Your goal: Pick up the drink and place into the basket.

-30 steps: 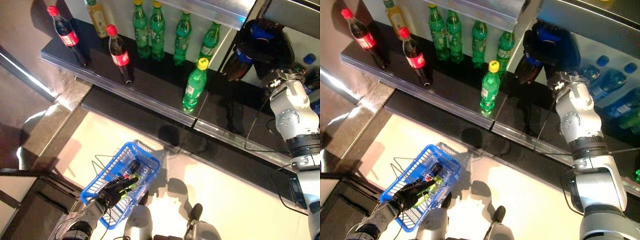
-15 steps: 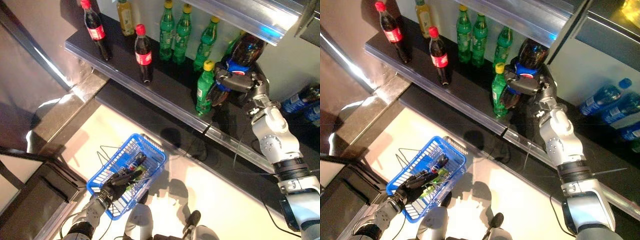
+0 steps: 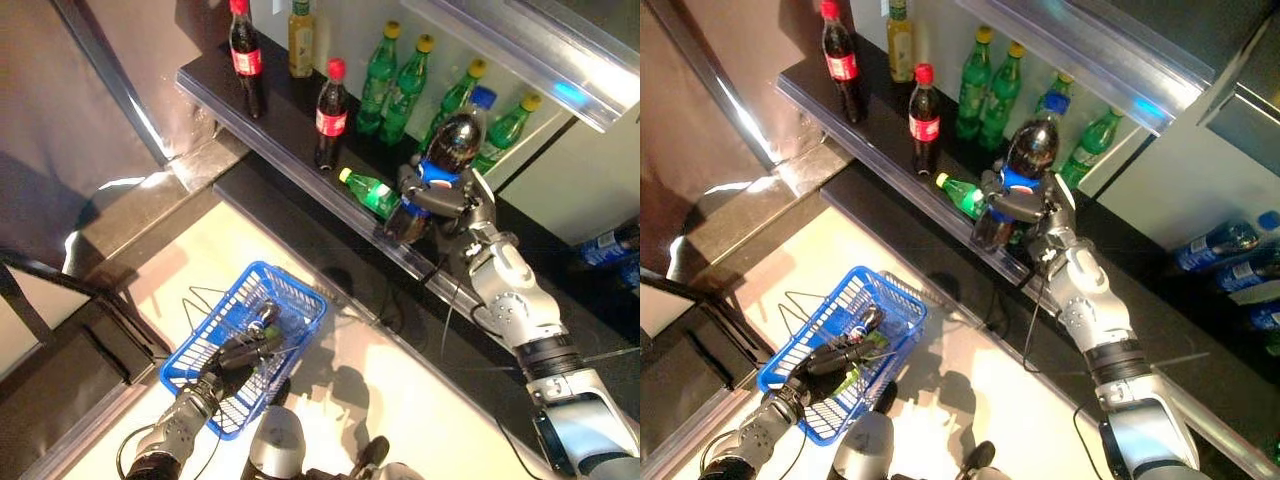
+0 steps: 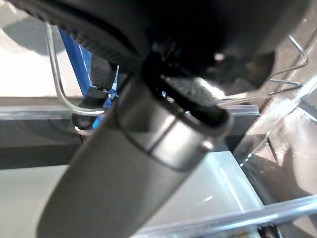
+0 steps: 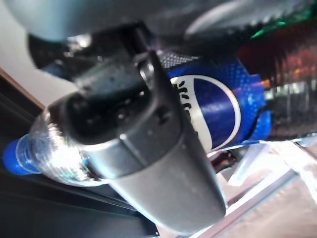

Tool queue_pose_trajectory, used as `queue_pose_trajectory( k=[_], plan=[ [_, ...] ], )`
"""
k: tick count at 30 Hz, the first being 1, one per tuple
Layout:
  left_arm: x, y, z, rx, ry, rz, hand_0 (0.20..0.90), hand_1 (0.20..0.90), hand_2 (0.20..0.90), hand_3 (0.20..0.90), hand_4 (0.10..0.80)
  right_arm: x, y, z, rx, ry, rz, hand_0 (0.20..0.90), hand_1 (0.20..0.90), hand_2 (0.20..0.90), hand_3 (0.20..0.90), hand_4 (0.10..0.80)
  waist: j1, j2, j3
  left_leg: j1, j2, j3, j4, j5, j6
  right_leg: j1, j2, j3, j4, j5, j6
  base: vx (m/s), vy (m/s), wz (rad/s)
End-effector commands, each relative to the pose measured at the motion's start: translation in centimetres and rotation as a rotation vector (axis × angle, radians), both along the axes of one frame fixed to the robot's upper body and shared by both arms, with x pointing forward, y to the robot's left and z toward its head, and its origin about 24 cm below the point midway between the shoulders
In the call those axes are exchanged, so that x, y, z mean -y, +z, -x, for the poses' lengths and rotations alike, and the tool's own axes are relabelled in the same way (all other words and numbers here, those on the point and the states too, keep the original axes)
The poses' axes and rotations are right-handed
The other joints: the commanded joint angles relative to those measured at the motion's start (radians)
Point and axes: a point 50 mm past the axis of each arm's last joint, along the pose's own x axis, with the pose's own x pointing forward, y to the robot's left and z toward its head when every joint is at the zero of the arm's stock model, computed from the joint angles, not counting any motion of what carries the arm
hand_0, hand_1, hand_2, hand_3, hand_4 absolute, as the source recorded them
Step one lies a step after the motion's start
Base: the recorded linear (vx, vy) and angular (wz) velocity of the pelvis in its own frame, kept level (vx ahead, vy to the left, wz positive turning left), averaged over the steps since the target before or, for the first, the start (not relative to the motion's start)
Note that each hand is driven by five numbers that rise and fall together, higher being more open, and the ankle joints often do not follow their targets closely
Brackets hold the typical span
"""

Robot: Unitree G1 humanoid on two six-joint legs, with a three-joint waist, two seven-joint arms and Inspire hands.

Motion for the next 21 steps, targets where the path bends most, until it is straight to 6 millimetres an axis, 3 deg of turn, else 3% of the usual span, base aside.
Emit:
queue_pose_trajectory(
  k=[1, 12, 15, 21],
  plan=[
    [2.3, 6.5, -3.2, 0.441, -0.194, 0.172, 0.3, 0.3, 0.3, 0.2, 0.1, -1.4, 2.2, 1.1, 0.192, 0.047, -0.018, 0.3, 0.3, 0.3, 0.2, 0.1, -0.015, -0.011, -0.333, -0.041, 0.051, 0.03, -0.059, 0.055, -0.038, -0.034, -0.06, 0.002, 0.119, -0.101, 0.025, 0.008, -0.009, 0.13],
    [4.3, 10.0, -3.5, 0.565, -0.305, 0.252, 0.3, 0.3, 0.3, 0.2, 0.1, -2.3, 0.7, 2.4, 0.182, 0.112, -0.026, 0.3, 0.3, 0.3, 0.2, 0.1, -0.013, -0.01, -0.338, -0.04, 0.053, 0.031, -0.062, 0.055, -0.034, -0.036, -0.061, 0.007, 0.113, -0.093, 0.03, 0.0, -0.002, 0.01],
    [4.4, 10.1, -3.4, 0.576, -0.319, 0.255, 0.3, 0.3, 0.3, 0.2, 0.1, -2.4, 0.6, 2.5, 0.186, 0.115, -0.022, 0.3, 0.3, 0.3, 0.2, 0.1, -0.012, -0.01, -0.338, -0.039, 0.053, 0.03, -0.062, 0.055, -0.034, -0.036, -0.061, 0.006, 0.113, -0.093, 0.03, 0.0, 0.0, 0.0],
    [5.7, 12.5, -3.1, 0.662, -0.414, 0.247, 0.3, 0.3, 0.3, 0.2, 0.1, -3.5, 0.7, 3.1, 0.217, 0.152, 0.035, 0.3, 0.3, 0.3, 0.2, 0.1, 0.004, -0.007, -0.338, -0.04, 0.053, 0.023, -0.061, 0.053, -0.035, -0.031, -0.064, -0.007, 0.109, -0.091, 0.033, 0.0, 0.0, 0.0]
  ],
)
